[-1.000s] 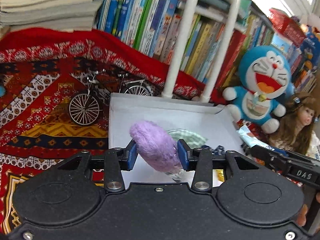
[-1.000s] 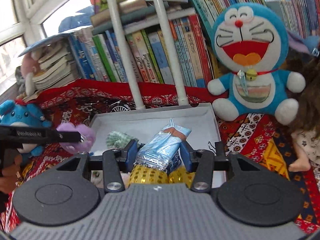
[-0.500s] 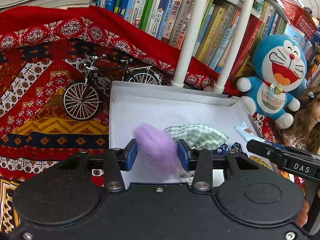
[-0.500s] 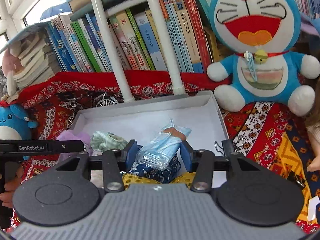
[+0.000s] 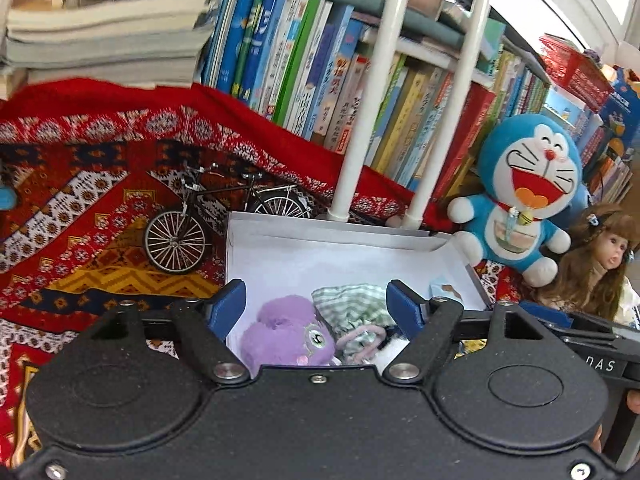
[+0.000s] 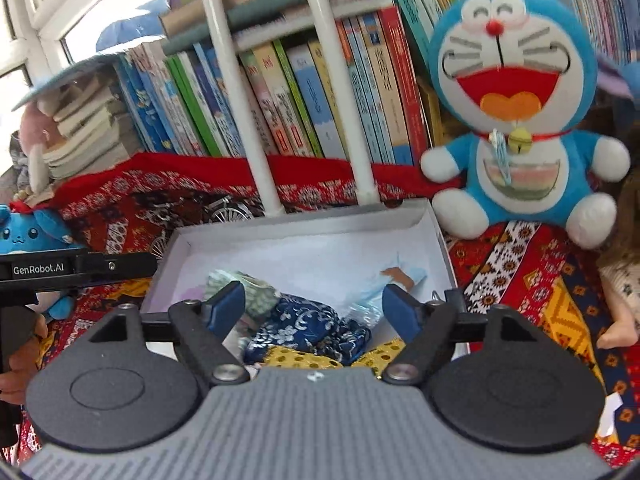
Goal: Organize soft objects
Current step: 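Lift both open grippers out of the tray and move back toward the rug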
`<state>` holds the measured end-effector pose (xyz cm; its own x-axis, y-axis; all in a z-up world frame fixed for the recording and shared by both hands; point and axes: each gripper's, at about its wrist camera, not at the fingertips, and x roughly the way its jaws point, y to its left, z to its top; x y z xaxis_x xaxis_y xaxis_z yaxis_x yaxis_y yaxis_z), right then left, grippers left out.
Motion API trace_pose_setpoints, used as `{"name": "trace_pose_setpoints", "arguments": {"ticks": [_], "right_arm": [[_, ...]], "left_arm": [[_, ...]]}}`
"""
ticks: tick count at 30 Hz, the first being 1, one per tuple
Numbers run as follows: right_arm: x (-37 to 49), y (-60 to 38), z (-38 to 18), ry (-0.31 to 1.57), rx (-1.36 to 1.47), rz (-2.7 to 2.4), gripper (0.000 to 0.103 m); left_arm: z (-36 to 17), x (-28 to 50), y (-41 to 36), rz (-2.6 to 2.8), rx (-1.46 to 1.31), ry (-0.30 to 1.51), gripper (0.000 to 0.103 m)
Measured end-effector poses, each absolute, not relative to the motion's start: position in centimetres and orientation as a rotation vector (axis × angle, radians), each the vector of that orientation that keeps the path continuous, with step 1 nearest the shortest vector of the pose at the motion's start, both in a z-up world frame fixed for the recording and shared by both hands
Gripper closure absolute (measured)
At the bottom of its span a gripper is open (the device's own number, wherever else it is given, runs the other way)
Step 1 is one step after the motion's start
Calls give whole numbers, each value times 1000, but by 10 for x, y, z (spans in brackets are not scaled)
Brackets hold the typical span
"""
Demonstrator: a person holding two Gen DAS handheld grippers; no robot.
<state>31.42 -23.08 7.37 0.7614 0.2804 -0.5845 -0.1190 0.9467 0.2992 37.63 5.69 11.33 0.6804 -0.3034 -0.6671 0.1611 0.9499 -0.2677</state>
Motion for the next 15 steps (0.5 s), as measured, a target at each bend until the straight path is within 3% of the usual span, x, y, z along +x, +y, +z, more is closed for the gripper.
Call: {"name": "trace_pose_setpoints", "arguments": {"ticks": [15], "right_arm": [[228, -213, 132, 547, 132, 249, 10]], "left_arm": [[170, 252, 39, -311, -155, 596, 22]]}}
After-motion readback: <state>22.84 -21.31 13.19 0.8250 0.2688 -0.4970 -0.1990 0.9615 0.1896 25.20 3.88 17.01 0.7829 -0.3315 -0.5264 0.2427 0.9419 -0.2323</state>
